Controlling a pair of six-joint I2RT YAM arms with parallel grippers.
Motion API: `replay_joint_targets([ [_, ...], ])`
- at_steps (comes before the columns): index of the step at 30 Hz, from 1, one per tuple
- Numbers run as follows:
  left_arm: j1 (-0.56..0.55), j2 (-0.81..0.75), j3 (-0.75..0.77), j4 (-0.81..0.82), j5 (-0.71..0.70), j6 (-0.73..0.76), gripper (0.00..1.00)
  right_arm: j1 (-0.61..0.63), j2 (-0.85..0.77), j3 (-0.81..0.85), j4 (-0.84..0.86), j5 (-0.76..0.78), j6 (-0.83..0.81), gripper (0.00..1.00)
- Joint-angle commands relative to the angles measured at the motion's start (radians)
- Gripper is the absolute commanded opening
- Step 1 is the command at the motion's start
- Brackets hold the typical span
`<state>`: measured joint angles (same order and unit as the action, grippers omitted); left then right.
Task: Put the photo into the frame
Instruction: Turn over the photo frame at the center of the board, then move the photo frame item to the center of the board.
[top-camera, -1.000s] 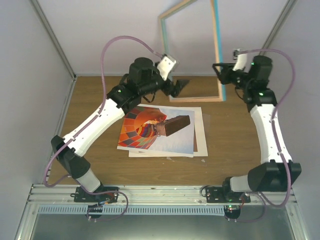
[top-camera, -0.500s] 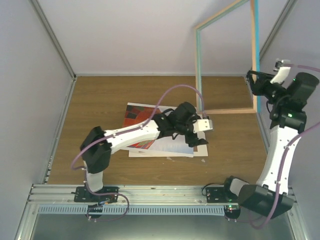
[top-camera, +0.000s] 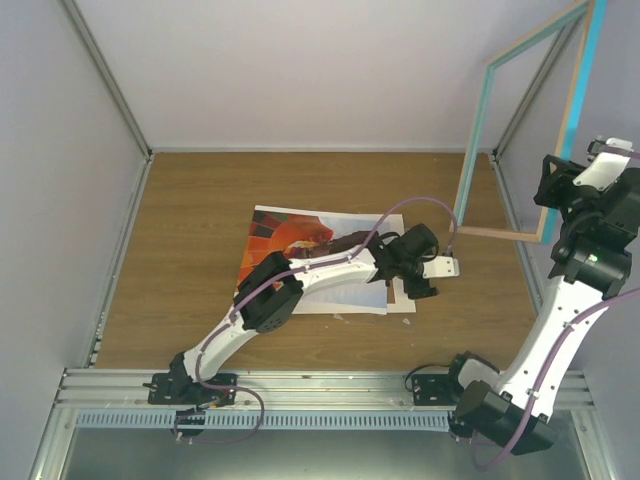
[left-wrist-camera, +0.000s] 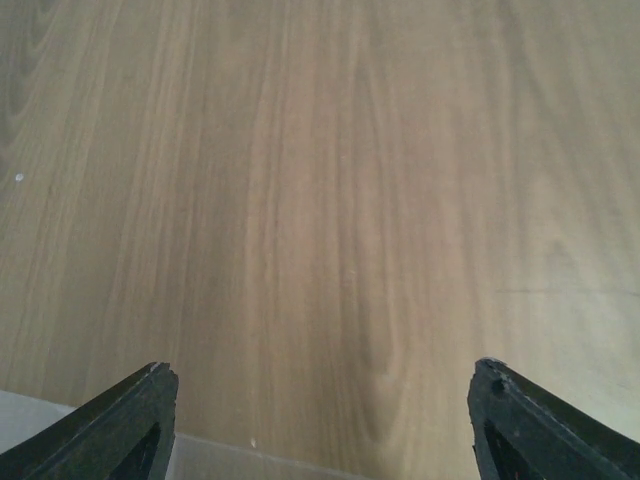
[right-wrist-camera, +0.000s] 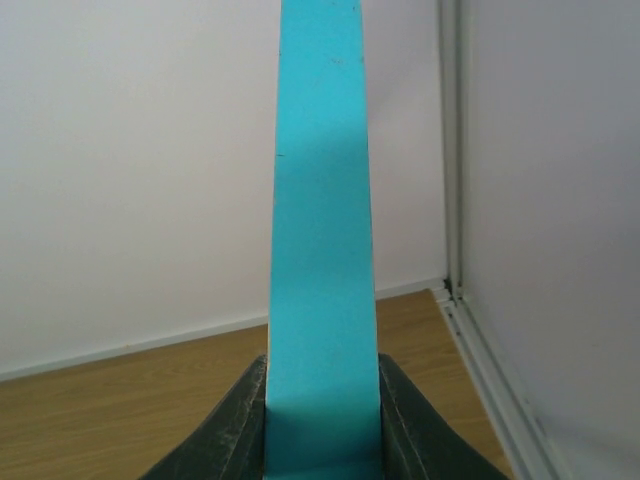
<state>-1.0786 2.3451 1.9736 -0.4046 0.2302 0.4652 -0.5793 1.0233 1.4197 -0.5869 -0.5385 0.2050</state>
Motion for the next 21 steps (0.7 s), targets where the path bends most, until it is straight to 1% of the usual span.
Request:
replay_joint_targets([
  [1,-0.018,0.114,0.121,-0.008,-0.116,0.029,0.80,-0.005,-0.029,0.043,0.052,0.079,-0.049,0.01],
  [6,-0.023,0.211,0.195,-0.021,-0.218,0.088,0.81,-0.005,-0.024,0.039,0.051,0.077,-0.063,0.01],
  [10,-0.022,0.249,0.190,-0.039,-0.324,0.139,0.81,-0.005,-0.018,0.028,0.047,0.056,-0.075,0.01],
  [13,-0.013,0.236,0.138,-0.043,-0.370,0.157,0.80,-0.005,-0.013,0.014,0.042,0.034,-0.083,0.01],
  [21,0.048,0.114,-0.076,-0.021,-0.391,0.151,0.76,-0.005,-0.009,-0.020,0.035,-0.007,-0.080,0.01],
])
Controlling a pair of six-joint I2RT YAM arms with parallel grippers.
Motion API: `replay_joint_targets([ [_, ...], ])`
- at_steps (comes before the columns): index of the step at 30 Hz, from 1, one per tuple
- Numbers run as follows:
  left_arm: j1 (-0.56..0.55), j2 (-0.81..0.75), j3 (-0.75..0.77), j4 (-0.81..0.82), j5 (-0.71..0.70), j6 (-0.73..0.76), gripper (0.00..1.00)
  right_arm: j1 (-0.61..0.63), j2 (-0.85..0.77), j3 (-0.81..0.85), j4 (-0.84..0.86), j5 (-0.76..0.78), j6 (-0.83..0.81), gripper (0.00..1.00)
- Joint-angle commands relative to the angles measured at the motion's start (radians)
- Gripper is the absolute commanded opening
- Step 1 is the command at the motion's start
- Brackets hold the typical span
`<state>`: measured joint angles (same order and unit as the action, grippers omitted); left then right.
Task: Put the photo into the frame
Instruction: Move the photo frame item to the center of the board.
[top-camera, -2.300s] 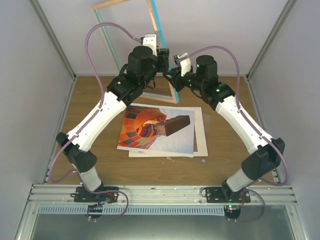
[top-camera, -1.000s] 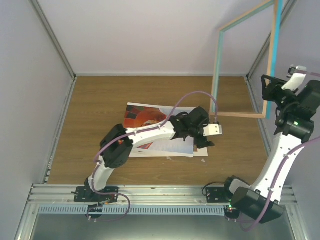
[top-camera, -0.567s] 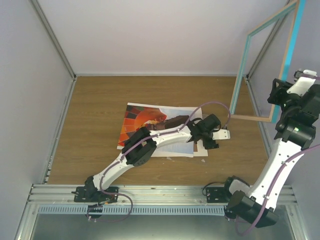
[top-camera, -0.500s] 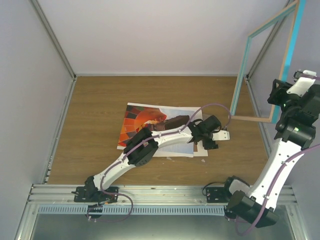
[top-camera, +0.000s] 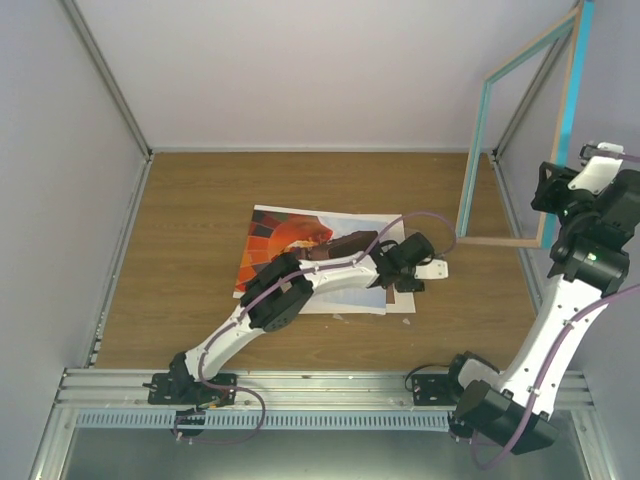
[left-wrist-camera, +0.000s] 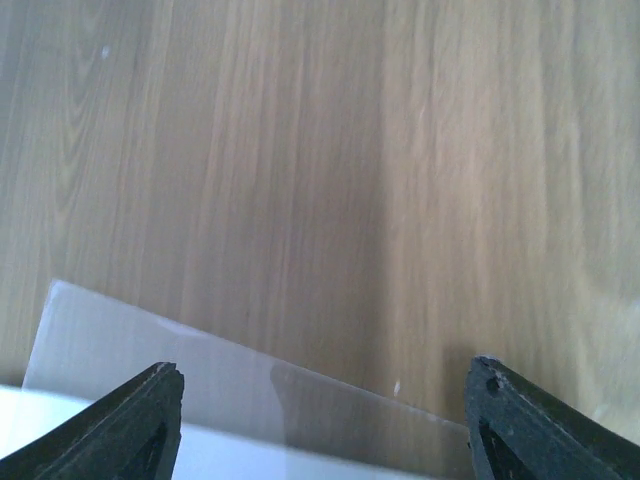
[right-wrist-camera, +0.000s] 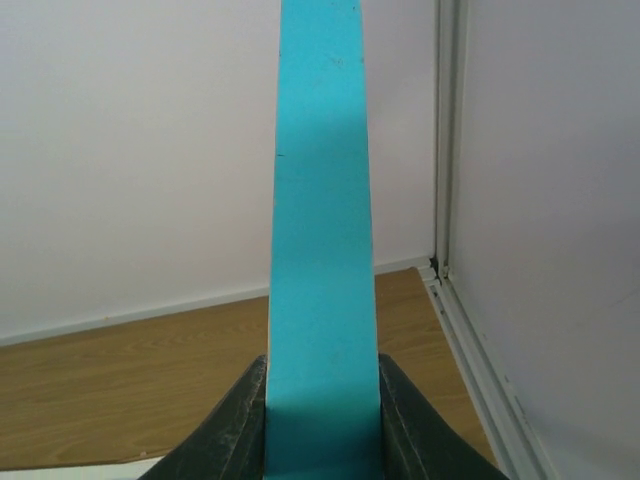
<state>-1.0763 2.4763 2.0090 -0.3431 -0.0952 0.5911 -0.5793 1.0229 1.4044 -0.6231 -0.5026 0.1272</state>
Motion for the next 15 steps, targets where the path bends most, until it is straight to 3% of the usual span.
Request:
replay_joint_targets([
  [1,0.057,-0.028,-0.130,-0.076,-0.071,0.019,0.76,-0.005,-0.008,-0.009,0.071,-0.047,0.000,0.01],
  [15,0.155,-0.146,-0.342,-0.047,-0.077,0.032,0.71,-0.005,0.014,-0.135,0.049,-0.134,0.006,0.00],
])
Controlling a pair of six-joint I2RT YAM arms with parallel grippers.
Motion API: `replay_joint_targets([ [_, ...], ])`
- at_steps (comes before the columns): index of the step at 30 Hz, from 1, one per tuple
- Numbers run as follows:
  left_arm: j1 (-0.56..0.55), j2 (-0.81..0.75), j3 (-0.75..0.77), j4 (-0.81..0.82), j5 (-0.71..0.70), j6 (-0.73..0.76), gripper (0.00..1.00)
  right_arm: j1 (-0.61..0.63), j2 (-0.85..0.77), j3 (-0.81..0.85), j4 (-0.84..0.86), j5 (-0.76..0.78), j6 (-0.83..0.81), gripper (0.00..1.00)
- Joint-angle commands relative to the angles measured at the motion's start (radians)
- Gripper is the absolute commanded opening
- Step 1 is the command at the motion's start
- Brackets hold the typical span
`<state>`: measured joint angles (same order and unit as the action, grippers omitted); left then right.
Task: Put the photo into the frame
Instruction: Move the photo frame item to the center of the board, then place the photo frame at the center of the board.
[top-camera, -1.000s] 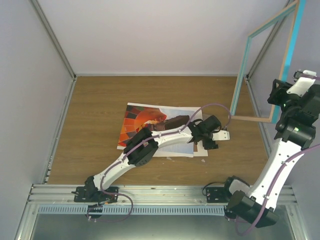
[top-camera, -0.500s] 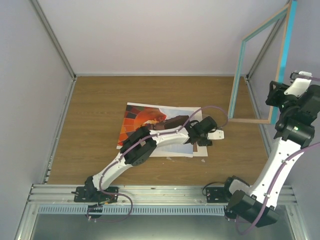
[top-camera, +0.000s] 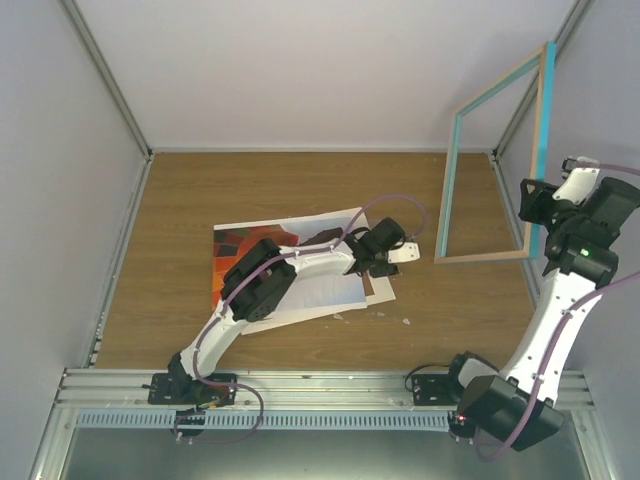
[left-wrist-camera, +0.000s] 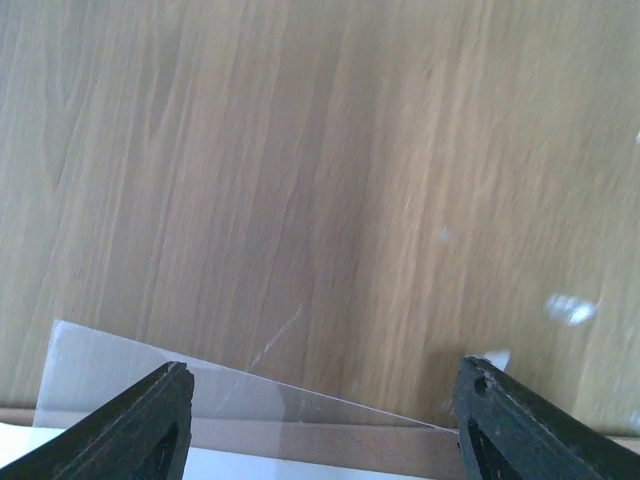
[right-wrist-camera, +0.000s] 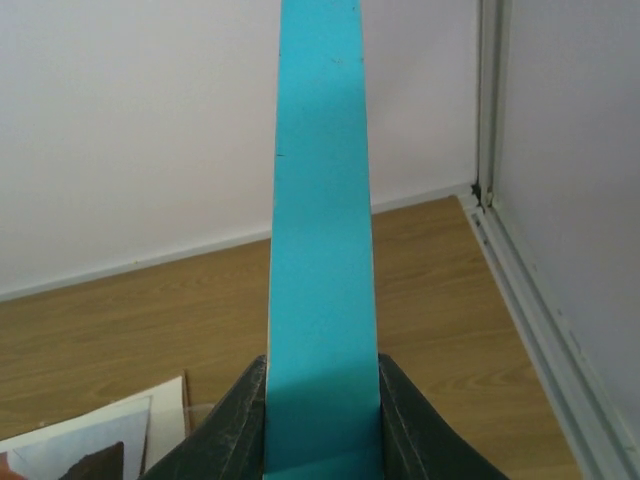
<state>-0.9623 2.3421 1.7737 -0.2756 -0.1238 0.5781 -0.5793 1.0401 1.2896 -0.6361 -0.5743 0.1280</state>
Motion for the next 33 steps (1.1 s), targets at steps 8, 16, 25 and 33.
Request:
replay_joint_targets([
  [8,0.068,-0.124,-0.298,-0.064,-0.019,0.129,0.71,-0.005,0.022,-0.099,0.062,-0.160,0.029,0.01],
  [16,0.152,-0.172,-0.358,-0.054,-0.017,0.144,0.69,-0.006,0.040,-0.242,0.121,-0.251,0.086,0.01],
  [25,0.211,-0.288,-0.342,-0.092,0.086,0.155,0.70,-0.010,0.147,-0.294,0.119,-0.285,0.041,0.01],
  [33,0.113,-0.438,-0.382,-0.175,0.307,0.173,0.82,-0.072,0.280,-0.276,0.082,-0.327,-0.044,0.01],
])
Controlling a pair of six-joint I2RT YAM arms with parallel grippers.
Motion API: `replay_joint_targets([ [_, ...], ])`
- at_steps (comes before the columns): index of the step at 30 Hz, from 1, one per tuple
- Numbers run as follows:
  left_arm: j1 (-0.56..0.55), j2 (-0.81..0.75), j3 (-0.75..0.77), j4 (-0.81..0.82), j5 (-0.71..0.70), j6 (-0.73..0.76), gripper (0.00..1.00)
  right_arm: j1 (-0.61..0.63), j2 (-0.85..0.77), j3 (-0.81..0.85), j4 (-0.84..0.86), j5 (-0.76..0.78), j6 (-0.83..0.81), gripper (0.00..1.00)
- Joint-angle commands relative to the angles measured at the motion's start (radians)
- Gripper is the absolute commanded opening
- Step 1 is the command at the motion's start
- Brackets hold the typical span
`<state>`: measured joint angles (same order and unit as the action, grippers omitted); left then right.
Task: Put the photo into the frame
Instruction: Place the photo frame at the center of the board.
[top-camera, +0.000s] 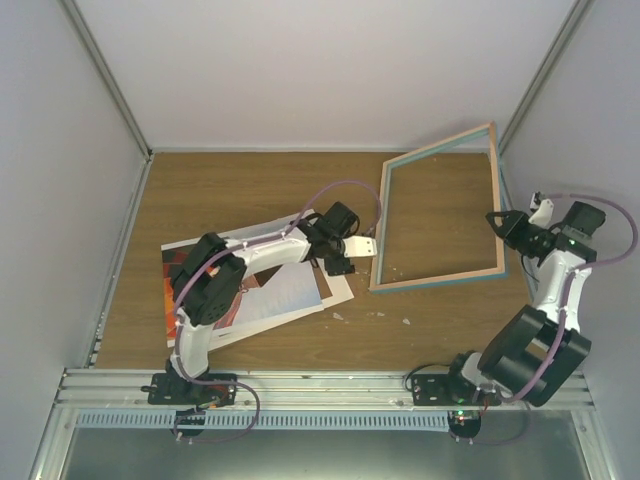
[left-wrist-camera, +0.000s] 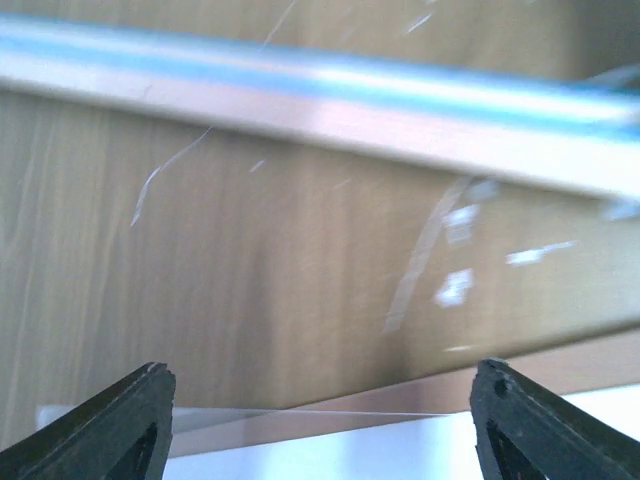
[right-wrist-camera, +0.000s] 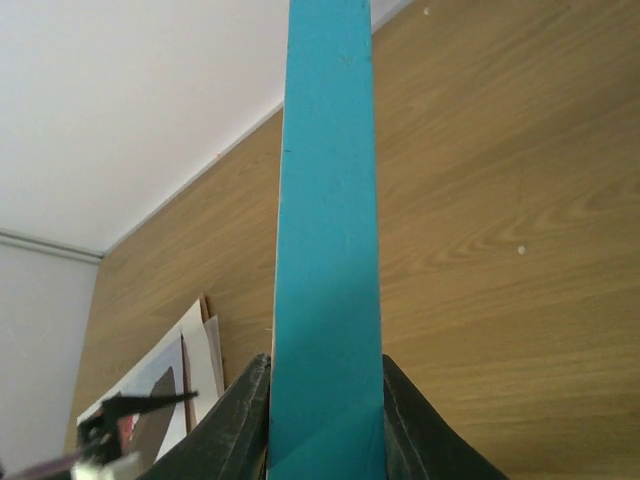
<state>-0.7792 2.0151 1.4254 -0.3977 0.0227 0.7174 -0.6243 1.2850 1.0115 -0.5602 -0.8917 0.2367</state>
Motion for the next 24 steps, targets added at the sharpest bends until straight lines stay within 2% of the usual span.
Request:
replay_joint_targets([
  [1,-0.089,-0.133,-0.050,-0.061,0.187,0.043,0.84,-0.032,0.045,0.008,-0.005,-0.008,-0.169,0.01],
  [5,-0.165,-0.176,-0.114,-0.087,0.206,0.076,0.91,-0.044,0.046,0.001,-0.020,0.022,-0.196,0.01],
  [9,-0.180,-0.189,-0.176,-0.092,0.193,0.111,0.99,-0.048,0.030,-0.020,-0.018,0.027,-0.204,0.01],
  [16,-0.192,-0.182,-0.280,-0.021,0.116,0.146,0.99,-0.049,0.036,-0.029,-0.024,0.042,-0.224,0.01],
  [24,-0.165,-0.113,-0.297,0.092,-0.040,0.157,0.99,-0.049,0.047,-0.041,-0.038,0.062,-0.232,0.00],
])
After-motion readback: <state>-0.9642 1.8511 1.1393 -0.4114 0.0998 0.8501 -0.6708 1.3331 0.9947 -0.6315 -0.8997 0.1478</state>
